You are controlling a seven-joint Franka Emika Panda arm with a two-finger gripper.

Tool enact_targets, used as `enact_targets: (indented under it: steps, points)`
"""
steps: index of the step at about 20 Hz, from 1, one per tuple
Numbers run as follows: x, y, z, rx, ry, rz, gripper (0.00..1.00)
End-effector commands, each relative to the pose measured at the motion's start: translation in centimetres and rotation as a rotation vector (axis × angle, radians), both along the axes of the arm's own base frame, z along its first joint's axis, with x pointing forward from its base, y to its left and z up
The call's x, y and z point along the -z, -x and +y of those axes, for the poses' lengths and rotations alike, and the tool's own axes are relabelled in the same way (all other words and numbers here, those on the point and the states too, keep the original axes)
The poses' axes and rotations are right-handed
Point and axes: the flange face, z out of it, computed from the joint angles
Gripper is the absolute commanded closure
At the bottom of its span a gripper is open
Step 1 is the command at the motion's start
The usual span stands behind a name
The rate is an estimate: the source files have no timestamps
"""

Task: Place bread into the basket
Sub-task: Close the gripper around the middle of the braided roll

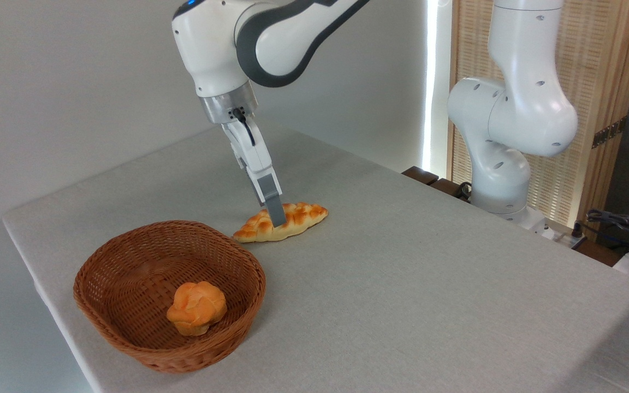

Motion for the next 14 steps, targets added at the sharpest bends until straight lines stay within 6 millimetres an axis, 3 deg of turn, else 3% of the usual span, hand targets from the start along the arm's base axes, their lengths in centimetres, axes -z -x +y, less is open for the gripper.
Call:
enact_targets:
  steps: [1, 10, 11, 13, 14]
  points:
    - [0.5, 0.3, 0.0, 0.002, 0.017, 0.002, 0.0]
    - [3.6, 1.1, 0.3, 0.008, 0.01, 0.022, 0.02]
    - [3.6, 1.1, 0.2, 0.01, 0.012, 0.018, 0.14]
    - [3.7, 1.1, 0.2, 0.01, 0.013, 0.018, 0.51]
    - [3.7, 1.1, 0.2, 0.01, 0.013, 0.018, 0.62]
